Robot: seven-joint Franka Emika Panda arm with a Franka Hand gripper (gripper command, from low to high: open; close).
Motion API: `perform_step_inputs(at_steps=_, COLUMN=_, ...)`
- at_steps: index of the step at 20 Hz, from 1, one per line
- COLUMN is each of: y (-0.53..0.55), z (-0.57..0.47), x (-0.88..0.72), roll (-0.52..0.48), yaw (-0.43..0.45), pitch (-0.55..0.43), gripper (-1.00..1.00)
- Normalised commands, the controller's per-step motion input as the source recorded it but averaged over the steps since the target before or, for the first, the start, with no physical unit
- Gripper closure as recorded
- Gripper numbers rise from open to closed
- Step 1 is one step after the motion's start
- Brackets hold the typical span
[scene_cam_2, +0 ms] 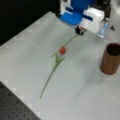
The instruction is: Flower insertion into a vase
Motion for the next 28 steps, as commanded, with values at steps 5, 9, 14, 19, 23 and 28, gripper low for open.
perform_step_inputs(at_steps=5, y=0.07, z=-0.06, x=-0.10, roll=-0.184, yaw=-0.018, pitch=0.068, gripper=1.00)
perform_step_inputs(at_steps=9, y=0.07, z=-0.02, x=-0.09, roll=-0.176, yaw=-0.031, pitch=0.051, gripper=1.00)
perform_step_inputs(at_steps=14, y=0.05, z=-0.02, x=-0.08, roll=-0.171, yaw=-0.040, pitch=0.039, gripper=1.00)
perform_step_inputs(at_steps=19, y=0.04, z=-0.02, x=-0.08, roll=-0.169, yaw=-0.043, pitch=0.035, gripper=1.00)
perform_step_inputs(at_steps=23, y=0.04, z=-0.02, x=-0.08, roll=-0.169, yaw=-0.044, pitch=0.035, gripper=1.00)
perform_step_inputs(at_steps=28, y=0.04, z=-0.02, x=-0.08, roll=-0.169, yaw=-0.044, pitch=0.035, gripper=1.00)
